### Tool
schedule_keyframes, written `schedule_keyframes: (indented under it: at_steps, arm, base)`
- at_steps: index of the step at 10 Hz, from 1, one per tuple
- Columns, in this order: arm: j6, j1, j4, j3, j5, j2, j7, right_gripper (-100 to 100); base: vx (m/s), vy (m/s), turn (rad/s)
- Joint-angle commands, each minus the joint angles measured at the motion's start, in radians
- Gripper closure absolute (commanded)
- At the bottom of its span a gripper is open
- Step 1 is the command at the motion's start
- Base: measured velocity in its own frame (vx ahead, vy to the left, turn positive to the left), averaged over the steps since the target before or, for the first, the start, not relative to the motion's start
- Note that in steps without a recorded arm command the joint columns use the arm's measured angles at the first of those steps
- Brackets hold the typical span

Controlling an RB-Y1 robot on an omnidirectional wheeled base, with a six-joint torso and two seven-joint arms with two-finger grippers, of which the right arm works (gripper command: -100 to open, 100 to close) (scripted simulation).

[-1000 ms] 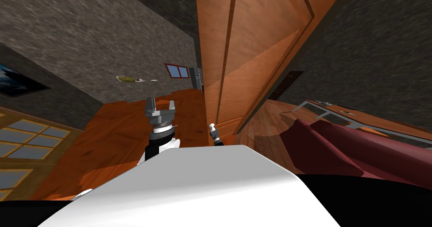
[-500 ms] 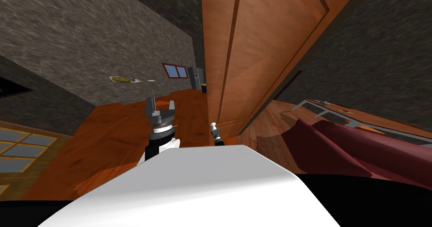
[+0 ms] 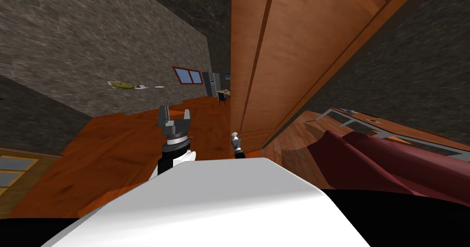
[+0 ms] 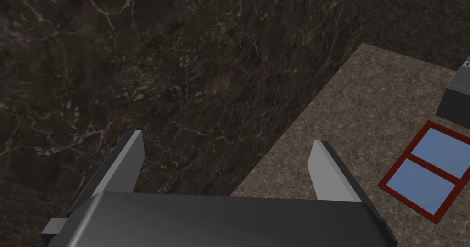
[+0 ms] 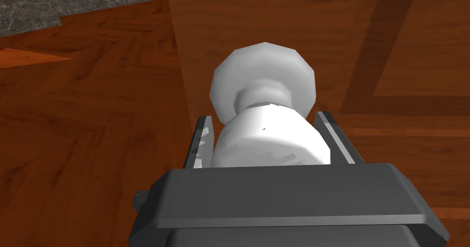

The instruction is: Push the door open

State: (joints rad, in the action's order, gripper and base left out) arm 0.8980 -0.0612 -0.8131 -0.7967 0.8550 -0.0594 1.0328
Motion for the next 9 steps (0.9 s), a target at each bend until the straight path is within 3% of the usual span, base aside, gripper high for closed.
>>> schedule_keyframes:
  at_steps: [1, 5, 6, 7, 9]
  arm:
    - [0.020, -0.005, 0.017, 0.032, 0.008, 0.007, 0.000, 100]
    - [0.030, -0.007, 0.028, 0.080, 0.021, 0.035, -0.009, 100]
    - [0.022, -0.004, 0.032, 0.071, 0.019, 0.030, -0.010, 100]
    - [0.033, -0.010, 0.037, 0.093, 0.030, 0.017, -0.013, 100]
    - [0.039, -0.013, 0.039, 0.113, 0.042, 0.011, -0.018, 100]
  base:
    - [0.114, 0.105, -0.062]
    - [0.159, 0.136, -0.069]
    - [0.070, 0.043, -0.023]
    - [0.113, 0.090, -0.040]
    - [0.184, 0.130, -0.085]
